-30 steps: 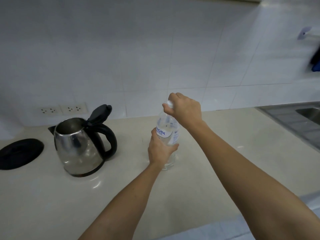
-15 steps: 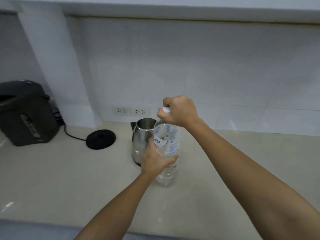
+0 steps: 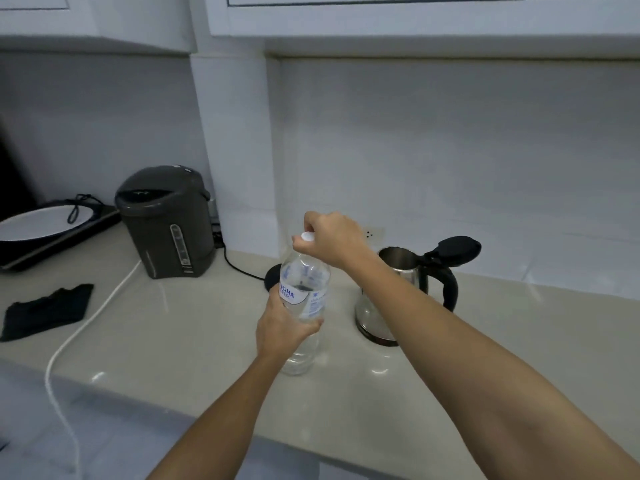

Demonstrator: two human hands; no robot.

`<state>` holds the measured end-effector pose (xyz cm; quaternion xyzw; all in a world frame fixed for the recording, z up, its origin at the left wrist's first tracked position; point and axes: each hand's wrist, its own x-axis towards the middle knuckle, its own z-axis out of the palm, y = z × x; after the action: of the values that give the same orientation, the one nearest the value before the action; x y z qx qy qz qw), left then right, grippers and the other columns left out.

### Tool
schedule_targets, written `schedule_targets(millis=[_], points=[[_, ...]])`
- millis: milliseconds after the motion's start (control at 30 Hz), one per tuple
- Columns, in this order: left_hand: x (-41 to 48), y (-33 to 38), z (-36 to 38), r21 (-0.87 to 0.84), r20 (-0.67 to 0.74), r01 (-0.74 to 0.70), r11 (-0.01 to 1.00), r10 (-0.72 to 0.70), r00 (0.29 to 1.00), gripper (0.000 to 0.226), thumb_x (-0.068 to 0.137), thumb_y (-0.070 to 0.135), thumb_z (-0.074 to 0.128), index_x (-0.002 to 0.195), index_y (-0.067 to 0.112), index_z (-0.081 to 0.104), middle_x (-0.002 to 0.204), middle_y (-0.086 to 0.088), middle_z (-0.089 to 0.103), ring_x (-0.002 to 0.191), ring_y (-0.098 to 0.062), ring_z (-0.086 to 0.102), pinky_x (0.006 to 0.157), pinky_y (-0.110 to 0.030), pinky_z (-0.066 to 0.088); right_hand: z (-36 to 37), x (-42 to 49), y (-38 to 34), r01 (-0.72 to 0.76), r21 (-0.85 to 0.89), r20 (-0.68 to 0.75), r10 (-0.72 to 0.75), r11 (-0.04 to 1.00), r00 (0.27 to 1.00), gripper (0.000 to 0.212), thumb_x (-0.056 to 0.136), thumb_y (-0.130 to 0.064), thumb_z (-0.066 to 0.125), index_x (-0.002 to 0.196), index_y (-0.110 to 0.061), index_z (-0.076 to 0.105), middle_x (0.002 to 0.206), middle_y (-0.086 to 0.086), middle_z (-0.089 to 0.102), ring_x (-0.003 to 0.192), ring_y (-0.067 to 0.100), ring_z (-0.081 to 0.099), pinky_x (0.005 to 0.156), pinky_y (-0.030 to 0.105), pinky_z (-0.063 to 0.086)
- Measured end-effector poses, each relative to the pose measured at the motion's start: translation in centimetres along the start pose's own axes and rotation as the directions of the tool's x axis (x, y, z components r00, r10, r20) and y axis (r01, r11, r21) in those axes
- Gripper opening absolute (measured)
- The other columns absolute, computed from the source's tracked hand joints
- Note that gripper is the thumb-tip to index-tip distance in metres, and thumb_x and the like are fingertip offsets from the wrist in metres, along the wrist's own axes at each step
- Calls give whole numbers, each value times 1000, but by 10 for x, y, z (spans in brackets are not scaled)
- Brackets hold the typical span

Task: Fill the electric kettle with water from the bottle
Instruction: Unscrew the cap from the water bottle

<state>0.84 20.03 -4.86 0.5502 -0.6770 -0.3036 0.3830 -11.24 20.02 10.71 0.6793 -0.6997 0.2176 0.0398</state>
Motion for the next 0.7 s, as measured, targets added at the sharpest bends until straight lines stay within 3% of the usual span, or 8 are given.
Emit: schedule_targets(millis=[167,267,467,567,700], points=[[16,-16,-12,-49,46,30,998,-28,999,88,54,42,85,127,25,39,115,8,60,105,-18,60,90,-34,51,16,16,-16,-58,56,11,57,997,998,37,85,-52,57,86,-15,47,83,6,61,77,27,55,63,31,42],[24,-22,-16,-23,87,9,1000,-7,996,89,57,42,86,128,22,36,112,6,61,103,-19,60,88,-33,50,19,23,-21,-62,55,52,59,997,997,38,86,-54,55,85,-16,45,79,3,58,74,25,53,57,30,38],[27,-30,-21,57,83,-3,998,-2,997,93,59,45,86,130,17,34,105,2,63,100,-24,62,84,-33,51,18,27,-22,53,150,205,-83,987,975,33,91,-47,52,86,-17,40,66,-4,49,66,21,45,56,32,32],[27,-29,-21,71,95,-23,997,16,995,89,60,44,85,128,16,35,99,5,62,97,-23,62,82,-31,50,0,33,-18,156,58,367,-166,986,915,24,95,-43,48,94,-20,40,74,-8,49,75,22,48,65,34,36],[27,-31,-21,84,105,-31,996,22,994,92,60,45,85,131,18,34,105,4,64,98,-22,62,83,-31,50,-19,36,-23,267,-91,518,-184,959,835,17,99,-32,44,112,-22,45,99,-6,55,91,24,53,78,37,40]])
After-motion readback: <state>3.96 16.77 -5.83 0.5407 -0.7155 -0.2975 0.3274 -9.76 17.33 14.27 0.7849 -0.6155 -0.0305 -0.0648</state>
